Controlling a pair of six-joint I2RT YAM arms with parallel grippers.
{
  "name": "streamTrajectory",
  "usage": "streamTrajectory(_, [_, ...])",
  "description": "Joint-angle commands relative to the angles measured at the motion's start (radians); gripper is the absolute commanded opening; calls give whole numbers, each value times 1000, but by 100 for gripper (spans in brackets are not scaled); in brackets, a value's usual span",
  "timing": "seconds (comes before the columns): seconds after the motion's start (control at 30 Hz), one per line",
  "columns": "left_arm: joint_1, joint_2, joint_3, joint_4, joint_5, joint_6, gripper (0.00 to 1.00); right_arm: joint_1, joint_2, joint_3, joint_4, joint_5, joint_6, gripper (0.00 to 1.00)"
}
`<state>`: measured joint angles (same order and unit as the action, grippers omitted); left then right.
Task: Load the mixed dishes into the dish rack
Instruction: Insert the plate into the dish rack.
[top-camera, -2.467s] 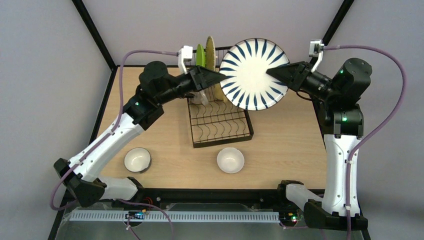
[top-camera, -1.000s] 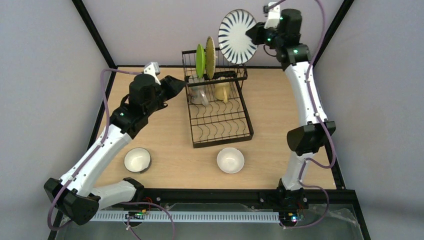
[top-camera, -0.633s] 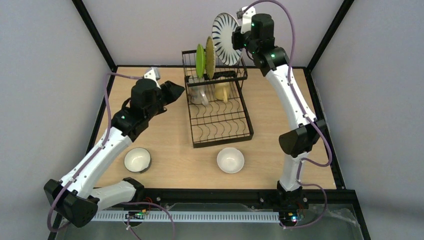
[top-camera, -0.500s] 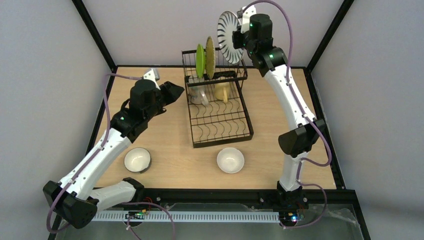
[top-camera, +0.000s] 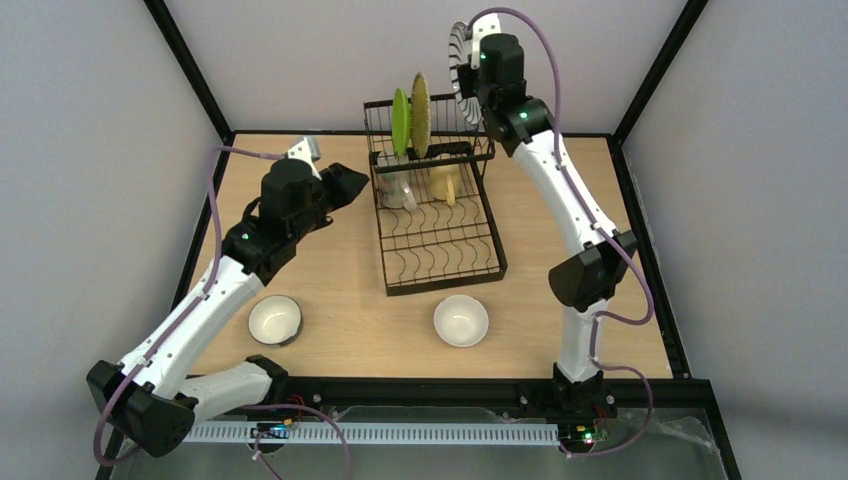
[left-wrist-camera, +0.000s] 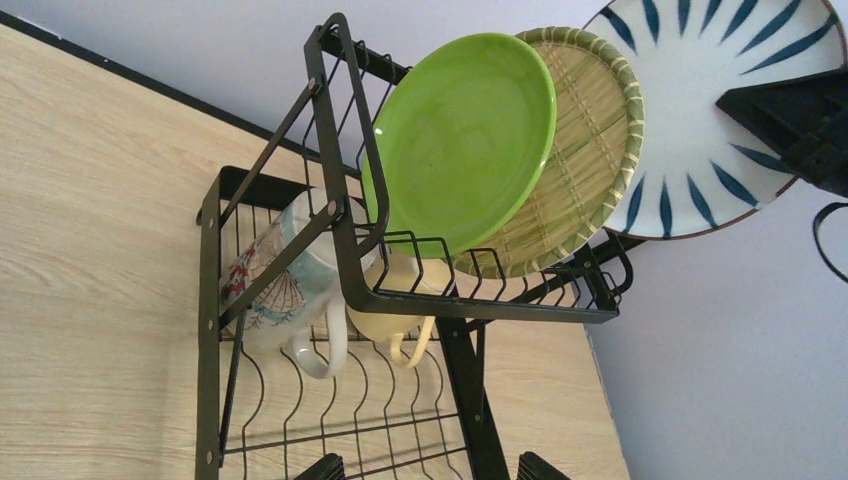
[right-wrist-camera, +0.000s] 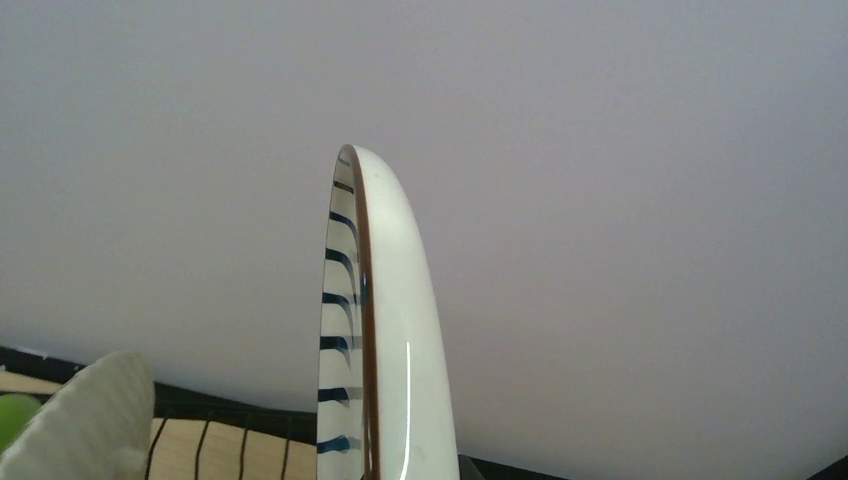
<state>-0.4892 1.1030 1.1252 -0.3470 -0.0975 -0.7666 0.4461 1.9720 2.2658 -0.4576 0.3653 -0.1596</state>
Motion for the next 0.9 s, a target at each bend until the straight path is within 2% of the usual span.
streamTrajectory(0.0, [5, 8, -21, 14, -9, 16, 99, 46, -3, 14, 150, 60, -29, 0])
streamTrajectory(0.27, [6, 13, -23, 19, -9, 21, 99, 76, 14, 8, 146, 100, -39, 0])
streamTrajectory(0.87, [16, 33, -14, 24, 19, 39, 99, 101, -35, -118, 223, 177, -37, 0])
